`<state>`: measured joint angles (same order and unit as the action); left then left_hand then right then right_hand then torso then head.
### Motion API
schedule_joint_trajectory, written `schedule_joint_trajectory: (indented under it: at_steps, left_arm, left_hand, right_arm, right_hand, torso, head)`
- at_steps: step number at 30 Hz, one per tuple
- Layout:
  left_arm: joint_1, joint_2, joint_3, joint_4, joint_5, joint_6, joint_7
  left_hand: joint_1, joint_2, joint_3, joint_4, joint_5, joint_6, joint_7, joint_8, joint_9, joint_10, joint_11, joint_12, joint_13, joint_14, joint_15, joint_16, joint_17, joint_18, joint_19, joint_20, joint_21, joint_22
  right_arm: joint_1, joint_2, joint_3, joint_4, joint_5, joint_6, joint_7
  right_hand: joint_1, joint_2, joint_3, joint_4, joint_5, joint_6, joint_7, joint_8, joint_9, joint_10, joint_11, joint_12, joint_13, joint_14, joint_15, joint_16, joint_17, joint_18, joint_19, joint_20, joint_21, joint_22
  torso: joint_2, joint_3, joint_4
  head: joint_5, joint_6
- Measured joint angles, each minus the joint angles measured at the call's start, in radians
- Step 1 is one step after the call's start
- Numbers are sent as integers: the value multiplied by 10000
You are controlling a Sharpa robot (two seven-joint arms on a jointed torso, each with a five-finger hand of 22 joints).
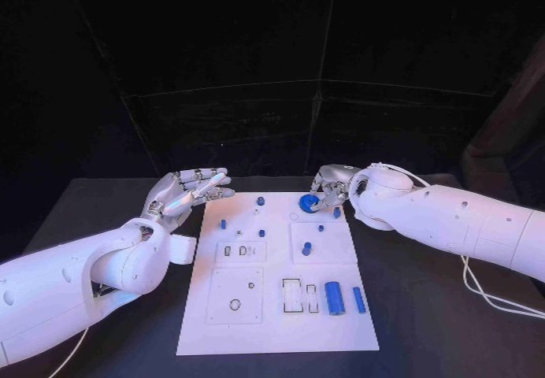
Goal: Assemble the parts on the task board
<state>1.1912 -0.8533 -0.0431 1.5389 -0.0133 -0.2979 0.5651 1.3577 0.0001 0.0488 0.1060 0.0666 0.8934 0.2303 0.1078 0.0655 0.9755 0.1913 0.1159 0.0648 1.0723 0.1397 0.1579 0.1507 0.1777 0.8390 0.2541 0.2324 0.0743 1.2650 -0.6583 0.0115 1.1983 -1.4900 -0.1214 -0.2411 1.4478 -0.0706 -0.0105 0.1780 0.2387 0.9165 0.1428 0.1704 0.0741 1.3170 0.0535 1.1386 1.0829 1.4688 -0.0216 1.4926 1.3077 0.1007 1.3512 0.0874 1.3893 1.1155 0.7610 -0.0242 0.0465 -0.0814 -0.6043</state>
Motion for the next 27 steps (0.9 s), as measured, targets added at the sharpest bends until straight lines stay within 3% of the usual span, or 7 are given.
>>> schedule_joint_trajectory:
  at_steps: [9,27]
  left_arm:
    - [0,-3,0,-7,0,3,-6]
    - [0,-6,0,-19,-1,9,-27]
  left_hand:
    - [53,53,0,0,0,0,0,-36,0,0,0,0,1,0,0,-40,-1,0,0,0,-37,-10]
    - [53,53,1,-56,0,1,0,-34,0,0,0,0,1,0,0,-39,7,0,-1,-1,-37,-9]
  right_arm:
    - [-3,54,0,26,-74,-21,-3]
    - [-31,138,-11,140,-467,-142,-70]
  right_hand:
    - [-108,106,55,2,-2,231,-32,117,8,285,-36,395,492,0,0,45,-1,-1,0,0,0,62]
    - [-320,-106,59,6,-2,232,-32,66,-36,284,-36,394,504,0,0,122,-3,-1,0,0,40,81]
  torso:
    - [0,2,1]
    - [4,3,12]
  head:
    - [-12,-14]
    - [-3,-48]
